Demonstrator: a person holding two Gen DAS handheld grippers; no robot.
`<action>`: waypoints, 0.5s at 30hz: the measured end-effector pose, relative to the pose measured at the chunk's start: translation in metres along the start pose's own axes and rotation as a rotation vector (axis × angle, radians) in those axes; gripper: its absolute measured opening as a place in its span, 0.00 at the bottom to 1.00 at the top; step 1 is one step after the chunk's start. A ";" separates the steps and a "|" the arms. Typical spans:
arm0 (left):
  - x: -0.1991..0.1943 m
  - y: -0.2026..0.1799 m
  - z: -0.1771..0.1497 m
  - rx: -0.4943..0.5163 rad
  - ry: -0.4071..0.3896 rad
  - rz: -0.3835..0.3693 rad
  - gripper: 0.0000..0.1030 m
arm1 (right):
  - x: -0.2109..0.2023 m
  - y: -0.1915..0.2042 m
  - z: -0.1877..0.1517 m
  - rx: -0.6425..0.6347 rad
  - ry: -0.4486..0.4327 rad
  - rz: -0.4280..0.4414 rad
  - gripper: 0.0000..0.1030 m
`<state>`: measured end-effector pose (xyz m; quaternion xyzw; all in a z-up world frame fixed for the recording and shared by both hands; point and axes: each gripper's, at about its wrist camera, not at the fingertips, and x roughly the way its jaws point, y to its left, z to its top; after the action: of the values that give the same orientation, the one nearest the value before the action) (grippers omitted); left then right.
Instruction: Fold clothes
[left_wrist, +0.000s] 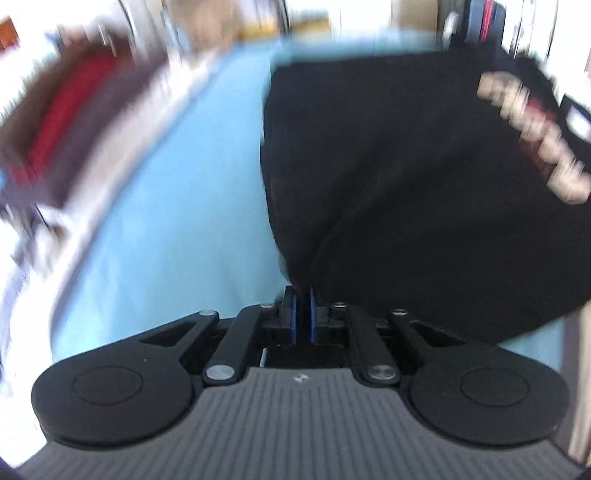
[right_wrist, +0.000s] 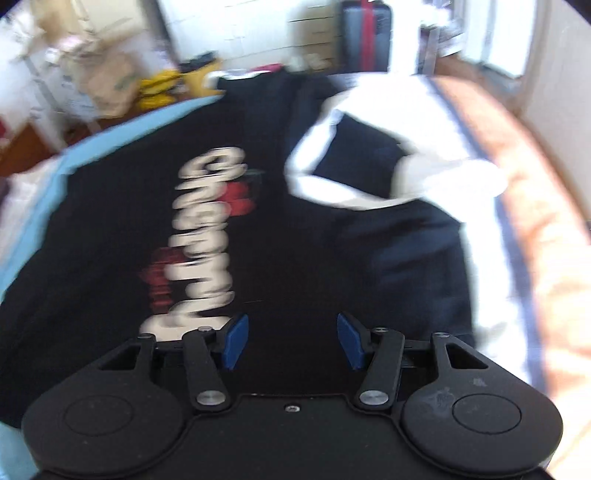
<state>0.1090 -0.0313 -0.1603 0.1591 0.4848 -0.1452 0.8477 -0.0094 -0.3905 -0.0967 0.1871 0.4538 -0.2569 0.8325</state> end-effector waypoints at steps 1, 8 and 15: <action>0.007 0.005 0.002 -0.012 0.024 0.001 0.16 | -0.002 -0.005 0.002 0.013 -0.007 -0.001 0.57; -0.031 0.016 0.012 -0.043 -0.202 -0.088 0.53 | -0.026 -0.049 0.006 0.084 -0.031 0.062 0.64; -0.032 -0.010 0.011 0.081 -0.152 -0.218 0.70 | -0.044 -0.106 -0.009 -0.038 0.136 0.179 0.64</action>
<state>0.0982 -0.0423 -0.1283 0.1281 0.4275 -0.2674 0.8540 -0.0981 -0.4588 -0.0723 0.2282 0.4954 -0.1596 0.8228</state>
